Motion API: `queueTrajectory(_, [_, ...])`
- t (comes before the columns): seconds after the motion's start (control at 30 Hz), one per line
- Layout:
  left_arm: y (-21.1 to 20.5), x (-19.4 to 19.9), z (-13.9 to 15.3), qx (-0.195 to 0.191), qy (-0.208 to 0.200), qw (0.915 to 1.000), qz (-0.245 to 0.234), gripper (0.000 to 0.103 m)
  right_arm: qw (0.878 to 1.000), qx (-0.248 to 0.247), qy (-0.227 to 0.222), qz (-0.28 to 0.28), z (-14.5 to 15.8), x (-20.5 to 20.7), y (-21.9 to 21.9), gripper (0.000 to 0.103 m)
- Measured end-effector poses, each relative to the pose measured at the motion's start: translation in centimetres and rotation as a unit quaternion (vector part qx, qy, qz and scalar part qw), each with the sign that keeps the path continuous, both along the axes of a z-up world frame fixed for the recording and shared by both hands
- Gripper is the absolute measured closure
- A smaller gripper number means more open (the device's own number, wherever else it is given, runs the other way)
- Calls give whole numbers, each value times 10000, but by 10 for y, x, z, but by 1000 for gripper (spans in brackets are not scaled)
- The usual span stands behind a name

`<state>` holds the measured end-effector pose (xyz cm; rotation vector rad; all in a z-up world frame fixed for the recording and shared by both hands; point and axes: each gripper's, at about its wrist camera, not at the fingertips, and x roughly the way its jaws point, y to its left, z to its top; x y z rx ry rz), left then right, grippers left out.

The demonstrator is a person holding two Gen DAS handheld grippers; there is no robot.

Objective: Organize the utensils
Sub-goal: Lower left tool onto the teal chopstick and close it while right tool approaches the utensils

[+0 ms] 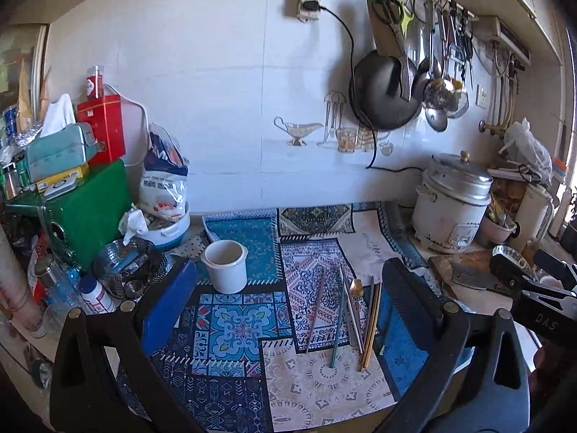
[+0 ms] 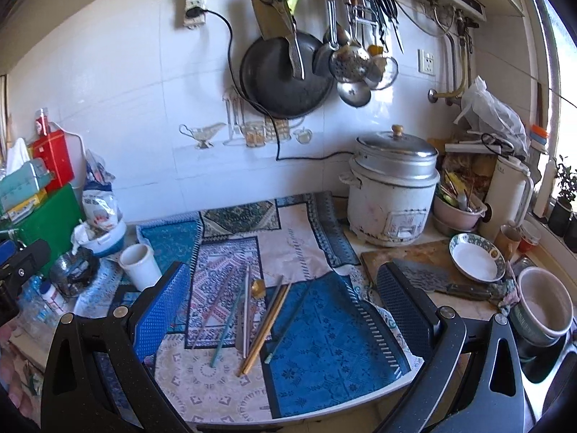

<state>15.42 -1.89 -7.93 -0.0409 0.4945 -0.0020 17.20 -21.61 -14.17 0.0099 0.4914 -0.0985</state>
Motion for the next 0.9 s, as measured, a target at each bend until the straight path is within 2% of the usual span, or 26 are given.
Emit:
queueTrajectory(0.13, [-11,39,-41,158,554,9983,-72,0,9985,-89,498,-230,-28,27,-13,0])
queueTrajectory(0.23, [-20,68,-72,328,1025,9941,-129,0,9956,-79,908,-220,-50,48,-20,1])
queueTrajectory(0.4, [-28,108,-116,597,1542,9861,-163,0,9872,-262,1567,-141,-88,79,-22,3])
queueTrajectory(0.53, [-41,139,-143,701,1909,9779,-491,2,9797,-95,2000,-46,-111,103,-27,13])
queueTrajectory(0.6, [-51,155,-157,738,2133,9716,-711,12,9746,142,2237,29,-121,115,-31,19])
queueTrajectory(0.63, [-55,162,-164,730,2254,9682,-800,14,9719,255,2338,57,-126,122,-34,25])
queueTrajectory(0.7, [-63,177,-178,658,2489,9615,-960,21,9678,356,2490,64,-133,132,-40,30])
queueTrajectory(0.73, [-66,183,-185,594,2600,9582,-1035,23,9668,377,2528,54,-136,136,-42,31])
queueTrajectory(0.8, [-72,198,-199,467,2908,9481,-1202,36,9658,395,2563,6,-140,147,-48,32])
queueTrajectory(0.9, [-76,216,-217,203,3302,9340,-1349,48,9627,488,2660,26,-145,164,-56,36])
